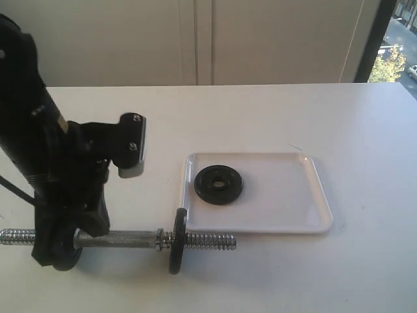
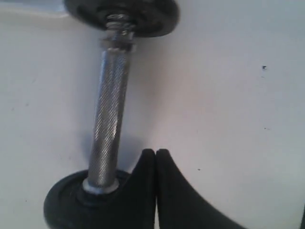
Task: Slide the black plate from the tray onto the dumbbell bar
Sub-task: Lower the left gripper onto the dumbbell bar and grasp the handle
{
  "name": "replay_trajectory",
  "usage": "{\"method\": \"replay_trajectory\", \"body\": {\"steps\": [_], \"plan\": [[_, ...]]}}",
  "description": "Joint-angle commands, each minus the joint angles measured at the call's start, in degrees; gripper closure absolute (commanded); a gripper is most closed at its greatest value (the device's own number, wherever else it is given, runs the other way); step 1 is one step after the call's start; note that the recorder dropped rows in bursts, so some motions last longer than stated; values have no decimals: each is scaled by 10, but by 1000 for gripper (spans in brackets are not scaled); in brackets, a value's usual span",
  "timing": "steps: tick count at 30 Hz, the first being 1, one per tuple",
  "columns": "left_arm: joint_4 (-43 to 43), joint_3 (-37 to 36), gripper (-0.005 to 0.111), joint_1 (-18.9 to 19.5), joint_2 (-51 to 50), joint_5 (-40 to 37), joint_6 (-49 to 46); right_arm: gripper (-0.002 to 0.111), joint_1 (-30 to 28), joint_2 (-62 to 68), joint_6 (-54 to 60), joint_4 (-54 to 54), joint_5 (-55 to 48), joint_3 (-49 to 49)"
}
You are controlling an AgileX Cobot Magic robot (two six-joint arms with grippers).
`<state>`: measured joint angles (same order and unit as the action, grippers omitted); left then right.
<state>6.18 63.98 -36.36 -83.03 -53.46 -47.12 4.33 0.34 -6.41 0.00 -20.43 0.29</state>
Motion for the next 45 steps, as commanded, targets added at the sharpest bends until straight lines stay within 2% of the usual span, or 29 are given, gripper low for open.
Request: {"method": "replay_trajectory", "body": {"steps": [1,5,7,9,14,16,34,45], "plan": [[7,4,107,-17,-26,18,-30,108,-4,-3,0,0,8,-3],[10,4,107,-17,-49,45,-43,108,-4,-3,0,0,8,-3],[11,4,103,-17,-57,54,-60,108,-4,-3,0,0,8,-3],[11,4,93,-17,-63,57,-84,108,-4,-3,0,0,8,-3],[11,-21,50,-17,-77,102,-120,108,-4,-3,0,0,8,-3],[10,-34,43,-17,-78,131,-120,108,-4,-3,0,0,8,-3],[24,-73,42,-17,-122,238,-118,108,-4,-3,0,0,8,-3],[31,-74,42,-17,-154,261,-116,108,-4,-3,0,0,8,-3]]}}
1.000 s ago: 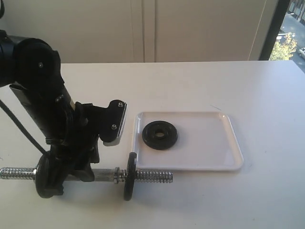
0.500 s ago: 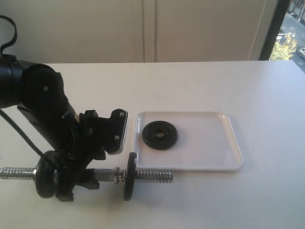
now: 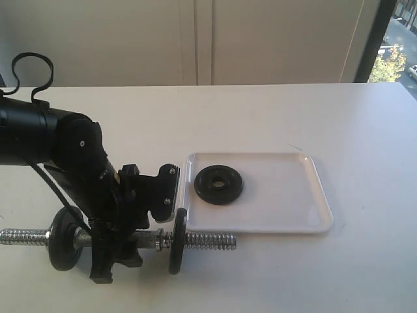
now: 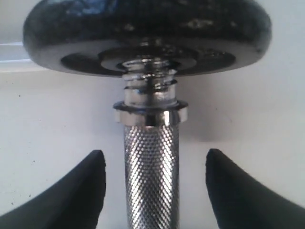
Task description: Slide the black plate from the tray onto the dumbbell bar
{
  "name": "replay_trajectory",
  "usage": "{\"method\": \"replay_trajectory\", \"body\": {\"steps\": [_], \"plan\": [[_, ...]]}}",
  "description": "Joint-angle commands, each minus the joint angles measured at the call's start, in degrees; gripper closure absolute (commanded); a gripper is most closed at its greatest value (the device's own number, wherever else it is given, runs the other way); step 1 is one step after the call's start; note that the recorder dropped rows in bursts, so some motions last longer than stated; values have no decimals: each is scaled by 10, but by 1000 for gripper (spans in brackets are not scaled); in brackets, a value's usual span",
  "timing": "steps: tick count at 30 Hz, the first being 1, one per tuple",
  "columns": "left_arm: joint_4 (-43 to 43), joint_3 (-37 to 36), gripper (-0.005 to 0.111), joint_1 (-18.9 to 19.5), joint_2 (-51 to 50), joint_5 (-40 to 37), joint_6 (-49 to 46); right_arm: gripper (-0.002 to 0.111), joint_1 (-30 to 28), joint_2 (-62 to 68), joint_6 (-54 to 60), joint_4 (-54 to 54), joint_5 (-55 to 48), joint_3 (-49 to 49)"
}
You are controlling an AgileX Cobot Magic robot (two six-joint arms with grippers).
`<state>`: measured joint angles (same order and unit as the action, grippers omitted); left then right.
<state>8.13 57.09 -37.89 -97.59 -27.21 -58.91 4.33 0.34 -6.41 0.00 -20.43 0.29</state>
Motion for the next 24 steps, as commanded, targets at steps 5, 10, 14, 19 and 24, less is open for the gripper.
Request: {"method": "replay_trajectory", "body": {"steps": [5,10,14,19,24], "plan": [[18,-5,42,-1,-10,5,2,108,-4,-3,0,0,8,-3],[18,-5,42,-1,-10,6,2,108,-4,-3,0,0,8,-3],[18,-5,55,-1,-10,6,2,108,-4,-3,0,0,8,-3],[20,-5,85,-1,-10,5,2,108,-4,-3,0,0,8,-3],[20,-5,107,-1,-10,5,2,108,-4,-3,0,0,8,-3]]}}
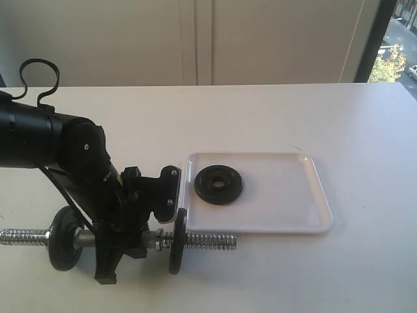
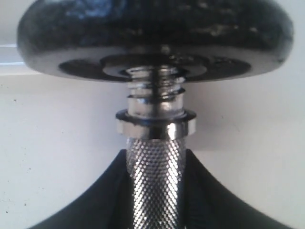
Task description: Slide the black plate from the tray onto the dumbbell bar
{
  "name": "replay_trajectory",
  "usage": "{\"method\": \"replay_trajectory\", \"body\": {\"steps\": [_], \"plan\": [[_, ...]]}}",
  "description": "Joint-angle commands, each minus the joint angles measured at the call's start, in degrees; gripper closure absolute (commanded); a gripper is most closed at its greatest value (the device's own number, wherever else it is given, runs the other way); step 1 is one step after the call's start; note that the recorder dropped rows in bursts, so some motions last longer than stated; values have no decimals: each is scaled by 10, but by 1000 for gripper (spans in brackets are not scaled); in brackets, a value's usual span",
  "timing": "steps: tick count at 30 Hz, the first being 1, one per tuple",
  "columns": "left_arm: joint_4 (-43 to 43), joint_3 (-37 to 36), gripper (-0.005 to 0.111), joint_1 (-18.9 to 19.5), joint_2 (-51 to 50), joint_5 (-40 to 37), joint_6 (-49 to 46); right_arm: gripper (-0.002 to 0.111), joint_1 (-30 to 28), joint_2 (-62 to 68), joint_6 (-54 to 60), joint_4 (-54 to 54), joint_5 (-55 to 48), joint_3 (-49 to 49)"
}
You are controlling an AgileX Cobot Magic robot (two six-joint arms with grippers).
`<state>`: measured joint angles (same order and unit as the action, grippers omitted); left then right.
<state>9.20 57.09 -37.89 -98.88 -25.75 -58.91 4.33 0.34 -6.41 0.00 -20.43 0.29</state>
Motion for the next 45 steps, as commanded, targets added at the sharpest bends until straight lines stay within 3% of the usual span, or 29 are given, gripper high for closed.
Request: {"method": "replay_trajectory", "body": {"steps": [1,13,27,30,38,41,45], "plan": [[9,-5,107,-1,3,-10,2,108,-4,-3,0,0,8,-3],[9,-5,107,-1,73,-25,4,108,-4,-3,0,0,8,-3],[8,-5,107,-1,82,-25,4,108,-4,-3,1,0,14,-3],[8,-5,107,-1,82,-25,6,108,-4,-3,-17,75,66,-3],[8,-5,107,0,82,-23,9,108,-4,-3,-70,308,322,-3],[6,-5,107,1,82,-18,18,108,-4,-3,-85,315,396,-3],[6,-5,107,1,82,-13,21,108,-4,-3,-86,287,383,-3]]}}
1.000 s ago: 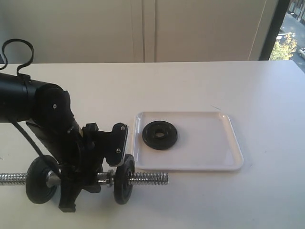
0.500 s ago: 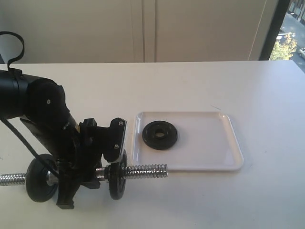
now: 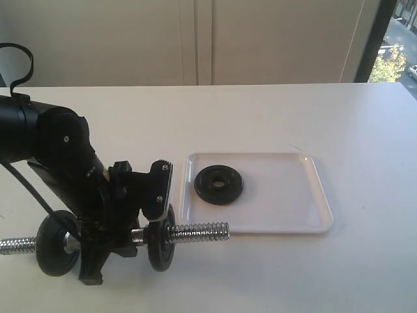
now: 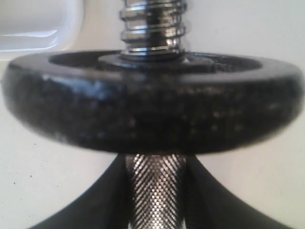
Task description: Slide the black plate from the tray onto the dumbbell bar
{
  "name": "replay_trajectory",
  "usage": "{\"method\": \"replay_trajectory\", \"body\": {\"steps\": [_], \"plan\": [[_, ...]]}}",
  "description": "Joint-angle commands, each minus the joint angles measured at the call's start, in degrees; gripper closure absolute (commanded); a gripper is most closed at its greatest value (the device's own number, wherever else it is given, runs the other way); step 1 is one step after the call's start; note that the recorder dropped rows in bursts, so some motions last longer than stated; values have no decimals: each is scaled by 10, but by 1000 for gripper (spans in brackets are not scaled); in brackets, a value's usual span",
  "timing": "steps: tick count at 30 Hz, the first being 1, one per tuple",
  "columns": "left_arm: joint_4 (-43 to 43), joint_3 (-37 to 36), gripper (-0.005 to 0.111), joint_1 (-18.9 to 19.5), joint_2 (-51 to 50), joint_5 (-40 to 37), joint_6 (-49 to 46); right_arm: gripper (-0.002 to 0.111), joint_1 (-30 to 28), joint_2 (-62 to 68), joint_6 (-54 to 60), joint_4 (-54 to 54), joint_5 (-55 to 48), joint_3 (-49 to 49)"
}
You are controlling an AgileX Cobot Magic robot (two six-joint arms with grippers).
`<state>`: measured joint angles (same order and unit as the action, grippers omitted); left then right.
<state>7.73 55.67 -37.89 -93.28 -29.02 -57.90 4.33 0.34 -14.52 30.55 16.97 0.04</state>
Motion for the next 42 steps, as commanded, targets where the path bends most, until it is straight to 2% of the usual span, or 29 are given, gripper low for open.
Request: {"method": "replay_trajectory", "body": {"steps": [1,3,5,11,15,19,24,29,33,38,40,42], "plan": [[21,10,107,1,26,20,12,108,-4,-3,-5,-40,-5,0],[21,10,107,1,26,20,12,108,-4,-3,-3,-97,-65,11],[19,10,107,1,26,21,12,108,-4,31,4,-101,-149,44],[8,10,107,1,26,25,14,108,-4,282,125,-101,-309,208],[8,10,107,1,26,28,15,108,-4,498,263,-91,-473,390],[8,10,107,1,26,36,15,108,3,719,408,-21,-639,575],[8,10,107,1,26,39,15,108,59,892,528,4,-666,738],[8,10,107,1,26,39,15,106,131,997,648,-41,-656,829],[8,10,107,1,26,38,15,84,172,1053,653,-91,-612,867],[8,10,107,1,26,38,15,35,195,1105,684,-101,-576,872],[8,10,107,1,26,38,15,27,201,1122,700,-101,-576,872],[8,10,107,1,26,38,15,26,202,1135,702,-101,-573,872]]}}
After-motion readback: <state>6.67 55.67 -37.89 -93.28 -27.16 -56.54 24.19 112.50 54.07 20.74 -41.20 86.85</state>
